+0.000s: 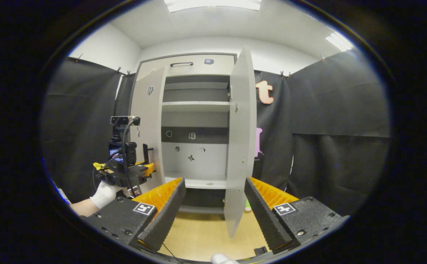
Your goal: Open the right door of the double-door shoe cabinet with the right hand, and open the left door with the left hand.
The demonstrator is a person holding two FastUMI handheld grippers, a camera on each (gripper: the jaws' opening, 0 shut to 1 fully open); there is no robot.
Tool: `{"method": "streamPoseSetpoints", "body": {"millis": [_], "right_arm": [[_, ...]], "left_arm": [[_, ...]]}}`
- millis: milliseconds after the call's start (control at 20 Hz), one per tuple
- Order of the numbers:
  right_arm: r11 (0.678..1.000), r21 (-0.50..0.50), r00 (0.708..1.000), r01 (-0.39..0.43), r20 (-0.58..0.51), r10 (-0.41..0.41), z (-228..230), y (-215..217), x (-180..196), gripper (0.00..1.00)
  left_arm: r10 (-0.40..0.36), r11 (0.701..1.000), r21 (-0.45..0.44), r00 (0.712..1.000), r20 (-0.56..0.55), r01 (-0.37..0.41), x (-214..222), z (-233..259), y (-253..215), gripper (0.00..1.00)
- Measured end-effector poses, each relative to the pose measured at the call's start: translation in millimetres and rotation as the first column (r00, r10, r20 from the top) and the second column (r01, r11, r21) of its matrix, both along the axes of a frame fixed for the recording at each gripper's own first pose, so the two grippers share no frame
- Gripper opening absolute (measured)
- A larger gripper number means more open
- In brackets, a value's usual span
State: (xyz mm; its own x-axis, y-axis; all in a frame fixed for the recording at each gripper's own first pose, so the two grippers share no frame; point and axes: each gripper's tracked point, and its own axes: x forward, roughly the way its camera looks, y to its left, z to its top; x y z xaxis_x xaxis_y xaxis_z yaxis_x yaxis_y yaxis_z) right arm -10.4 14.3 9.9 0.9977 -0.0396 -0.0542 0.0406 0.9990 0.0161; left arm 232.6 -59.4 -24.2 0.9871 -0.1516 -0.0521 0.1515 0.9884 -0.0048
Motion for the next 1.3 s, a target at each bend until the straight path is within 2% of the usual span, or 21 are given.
{"method": "streamPoseSetpoints", "body": {"millis": [500,550,900,950,1200,1250,1300], "right_arm": [[0.996,0.002,0.996,-0.091,-0.025,0.091,-3,10,4,1.00],[0.995,0.008,0.995,-0.100,-0.028,0.100,-4,10,6,1.00],[0.990,0.001,0.990,-0.138,-0.039,0.137,-8,15,11,1.00],[0.990,0.005,0.989,-0.143,-0.037,0.144,-8,16,10,1.00],[0.985,0.009,0.983,-0.175,-0.047,0.175,-13,26,13,1.00],[0.983,0.011,0.982,-0.184,-0.048,0.184,-14,29,14,1.00],[0.982,0.010,0.981,-0.190,-0.049,0.190,-15,31,15,1.00]], "left_arm": [[0.061,0.998,-0.016,0.998,0.018,-0.061,-40,-1,45,0.14],[0.064,0.998,-0.020,0.998,0.014,-0.063,-41,-1,48,0.08],[0.120,0.992,0.030,0.992,0.028,-0.120,-52,-5,82,0.07],[0.127,0.991,0.033,0.992,0.028,-0.128,-58,-4,87,0.02],[0.178,0.982,0.065,0.984,0.032,-0.180,-62,-7,120,0.02],[0.191,0.979,0.070,0.981,0.035,-0.193,-65,-7,127,0.08],[0.200,0.977,0.069,0.979,0.035,-0.202,-64,-7,134,0.00]]}}
